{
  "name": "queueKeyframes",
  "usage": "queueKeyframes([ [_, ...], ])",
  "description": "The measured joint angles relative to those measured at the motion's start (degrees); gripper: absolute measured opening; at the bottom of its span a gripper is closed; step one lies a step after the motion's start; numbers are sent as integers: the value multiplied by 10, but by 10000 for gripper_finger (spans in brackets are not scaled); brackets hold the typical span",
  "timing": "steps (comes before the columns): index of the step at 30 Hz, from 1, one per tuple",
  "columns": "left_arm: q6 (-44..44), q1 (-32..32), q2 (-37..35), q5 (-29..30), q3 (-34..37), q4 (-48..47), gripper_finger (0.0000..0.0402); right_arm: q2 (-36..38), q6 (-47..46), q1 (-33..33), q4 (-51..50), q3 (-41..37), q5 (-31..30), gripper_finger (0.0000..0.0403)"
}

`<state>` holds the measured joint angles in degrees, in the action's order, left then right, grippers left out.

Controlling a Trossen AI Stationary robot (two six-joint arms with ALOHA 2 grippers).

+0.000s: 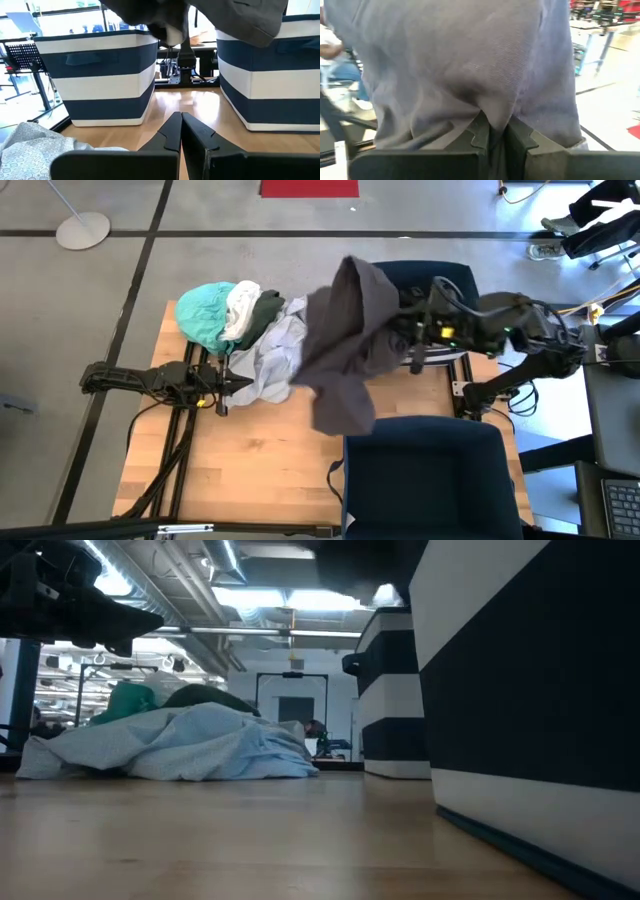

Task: Sort clothes
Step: Put the gray pants into the bottom blue laundry organizer

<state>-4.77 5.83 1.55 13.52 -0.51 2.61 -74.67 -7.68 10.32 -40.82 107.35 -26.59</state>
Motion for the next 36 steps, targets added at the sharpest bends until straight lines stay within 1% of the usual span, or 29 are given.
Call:
queueKeyframes([
  [5,1,0,0,0,0,0,0,14,-10,71,-2,0,-47,33],
  [13,3,0,0,0,0,1,0,25,-6,200,3,12,-178,33],
  [19,3,0,0,0,0,3,0,22,4,301,7,44,-253,33],
  [23,3,0,0,0,0,9,0,19,2,357,25,48,-238,33],
  [29,5,0,0,0,0,14,0,4,21,436,64,48,-233,33],
  [33,7,0,0,0,0,15,0,-6,8,489,46,48,-247,33],
  [36,6,0,0,0,0,15,0,-24,-29,518,-2,48,-274,33],
])
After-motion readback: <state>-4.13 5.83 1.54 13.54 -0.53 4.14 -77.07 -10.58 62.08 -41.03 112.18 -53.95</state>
